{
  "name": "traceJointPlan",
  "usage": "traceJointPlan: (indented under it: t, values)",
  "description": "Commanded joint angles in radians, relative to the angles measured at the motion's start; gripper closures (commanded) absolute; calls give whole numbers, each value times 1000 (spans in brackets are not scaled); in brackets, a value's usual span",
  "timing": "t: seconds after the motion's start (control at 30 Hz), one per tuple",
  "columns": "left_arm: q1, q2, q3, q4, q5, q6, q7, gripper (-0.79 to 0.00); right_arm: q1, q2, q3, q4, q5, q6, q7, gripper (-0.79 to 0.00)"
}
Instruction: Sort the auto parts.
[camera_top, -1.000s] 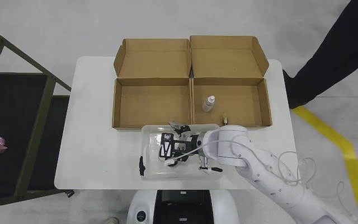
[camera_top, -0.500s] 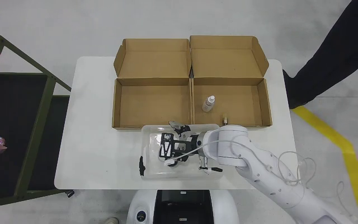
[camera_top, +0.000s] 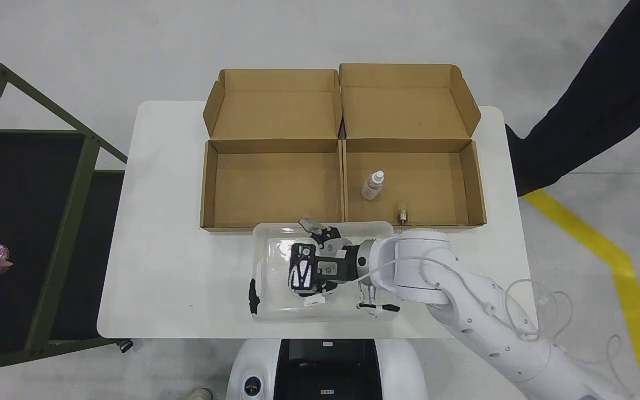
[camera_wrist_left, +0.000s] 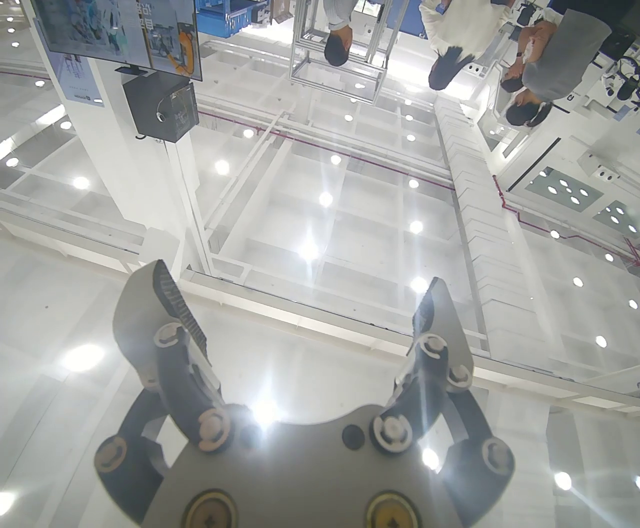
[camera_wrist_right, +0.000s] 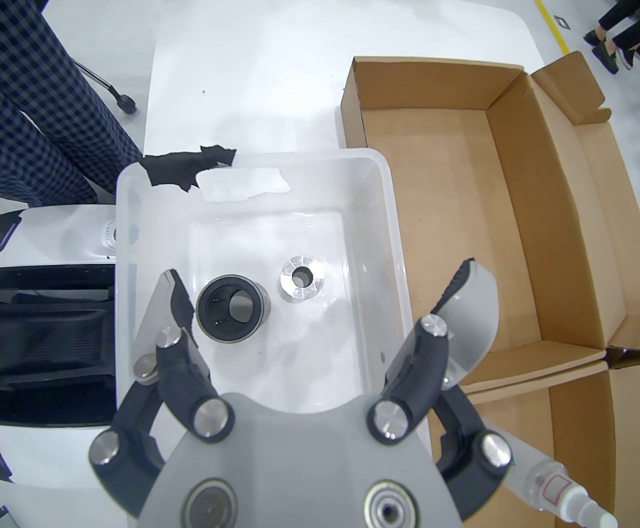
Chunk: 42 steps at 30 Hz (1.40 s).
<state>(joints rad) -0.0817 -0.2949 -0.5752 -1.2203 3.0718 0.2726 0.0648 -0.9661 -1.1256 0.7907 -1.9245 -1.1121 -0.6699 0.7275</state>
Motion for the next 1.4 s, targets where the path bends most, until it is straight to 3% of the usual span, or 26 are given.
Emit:
traceJointPlan:
  t: [0.0, 0.27, 1.03, 1.37]
  values:
    - [7, 0, -5, -3, 0, -4, 2, -785, -9, 5, 9, -10, -15, -19, -1, -785]
    - [50, -2, -28, 1, -18, -49, -1, -785, -56, 19, 9, -14, -58, -112, -17, -785]
    - [54, -2, -31, 3, -21, -59, -3, -785, -63, 20, -19, 61, -130, -154, -78, -785]
    - [54, -2, -31, 3, -21, -59, -3, -785, -75, 25, -9, 76, -133, -171, -86, -588]
